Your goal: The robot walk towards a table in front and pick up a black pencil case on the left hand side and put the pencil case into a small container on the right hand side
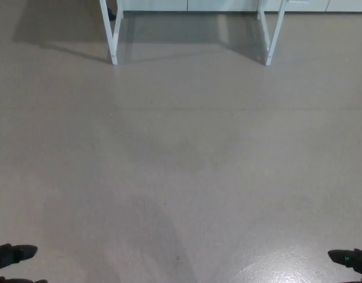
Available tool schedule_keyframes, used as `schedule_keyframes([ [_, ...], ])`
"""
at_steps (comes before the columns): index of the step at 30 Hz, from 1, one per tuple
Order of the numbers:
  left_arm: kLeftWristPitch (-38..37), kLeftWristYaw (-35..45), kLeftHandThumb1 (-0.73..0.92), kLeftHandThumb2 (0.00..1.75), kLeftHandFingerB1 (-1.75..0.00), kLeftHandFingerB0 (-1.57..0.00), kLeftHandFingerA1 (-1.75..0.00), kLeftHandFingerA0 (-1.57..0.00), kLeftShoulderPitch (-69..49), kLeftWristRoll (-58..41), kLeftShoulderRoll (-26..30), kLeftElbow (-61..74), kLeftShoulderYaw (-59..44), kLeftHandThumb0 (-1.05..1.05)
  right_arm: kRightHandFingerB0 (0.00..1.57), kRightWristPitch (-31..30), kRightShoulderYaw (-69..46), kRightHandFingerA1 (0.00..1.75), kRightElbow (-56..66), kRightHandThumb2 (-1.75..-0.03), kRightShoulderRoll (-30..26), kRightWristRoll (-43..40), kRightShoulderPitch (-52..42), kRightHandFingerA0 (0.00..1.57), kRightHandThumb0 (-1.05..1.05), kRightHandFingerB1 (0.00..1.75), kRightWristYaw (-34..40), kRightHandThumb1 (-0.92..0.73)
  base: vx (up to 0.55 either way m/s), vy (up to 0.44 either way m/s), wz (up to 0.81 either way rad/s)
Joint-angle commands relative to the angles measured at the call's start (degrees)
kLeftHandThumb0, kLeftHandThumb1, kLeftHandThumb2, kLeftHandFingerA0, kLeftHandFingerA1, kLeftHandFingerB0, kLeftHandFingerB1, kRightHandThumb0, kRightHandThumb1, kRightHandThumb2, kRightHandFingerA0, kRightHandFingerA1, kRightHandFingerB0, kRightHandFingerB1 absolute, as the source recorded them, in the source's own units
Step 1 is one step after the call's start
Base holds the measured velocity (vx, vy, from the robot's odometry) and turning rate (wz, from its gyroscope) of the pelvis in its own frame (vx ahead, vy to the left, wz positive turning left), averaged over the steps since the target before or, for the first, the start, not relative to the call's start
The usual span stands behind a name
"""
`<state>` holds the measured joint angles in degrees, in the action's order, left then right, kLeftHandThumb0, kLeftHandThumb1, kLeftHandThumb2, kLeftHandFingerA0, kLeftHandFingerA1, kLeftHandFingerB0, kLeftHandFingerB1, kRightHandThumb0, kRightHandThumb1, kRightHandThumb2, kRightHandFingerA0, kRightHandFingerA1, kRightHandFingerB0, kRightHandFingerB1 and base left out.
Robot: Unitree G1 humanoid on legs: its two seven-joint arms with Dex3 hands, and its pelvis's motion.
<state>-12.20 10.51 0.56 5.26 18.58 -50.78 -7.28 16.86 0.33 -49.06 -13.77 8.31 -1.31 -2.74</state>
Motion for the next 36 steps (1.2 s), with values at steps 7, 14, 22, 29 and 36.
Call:
schedule_keyframes([
  [7, -5.66, 3.62, 0.36, 0.66, -0.46, -0.47, -0.52, -0.65, -5.79, -2.23, 0.6, -0.85, 0.1, -0.39, 0.48, 9.19, -0.27, 0.53, -2.49, -0.56, -1.42, -0.02, -6.85, 0.65, -0.37, 0.37, 0.09, -0.53, 0.0, 0.0, 0.0],
  [14, -5.29, 2.47, 0.36, 0.66, -0.45, -0.47, -0.51, -0.65, -7.09, -1.33, 0.88, -0.19, 1.39, -0.4, 0.4, 9.6, -0.12, 0.59, -3.9, -0.77, -1.58, 0.44, -7.72, 0.59, -0.44, 0.49, 0.48, -0.43, 0.01, -0.001, -0.01],
  [22, -4.83, 3.02, 0.36, 0.66, -0.46, -0.47, -0.51, -0.63, -7.32, -1.74, 1.17, -0.06, 1.58, -0.41, 0.4, 10.83, -0.37, 0.58, -4.82, -0.76, -1.35, 0.01, -7.96, 0.59, -0.43, 0.5, 0.23, -0.42, -0.01, 0.014, 0.07],
  [29, -4.5, 3.02, 0.36, 0.66, -0.45, -0.47, -0.51, -0.64, -6.97, -2.03, 1.21, 0.26, 1.45, -0.4, 0.4, 10.98, -0.28, 0.59, -5.28, -0.77, -1.39, 0.27, -7.25, 0.59, -0.44, 0.5, 0.55, -0.43, 0.17, 0.282, -0.14],
  [36, -5.04, 2.47, 0.36, 0.67, -0.46, -0.46, -0.51, -0.63, -7.41, -1.67, 1.54, 1.47, 2.06, -0.4, 0.47, 12.05, -0.58, 0.51, -5.83, -0.56, -1.36, -0.26, -6.87, 0.64, -0.37, 0.37, -0.22, -0.53, 0.19, 0.205, 0.02],
])
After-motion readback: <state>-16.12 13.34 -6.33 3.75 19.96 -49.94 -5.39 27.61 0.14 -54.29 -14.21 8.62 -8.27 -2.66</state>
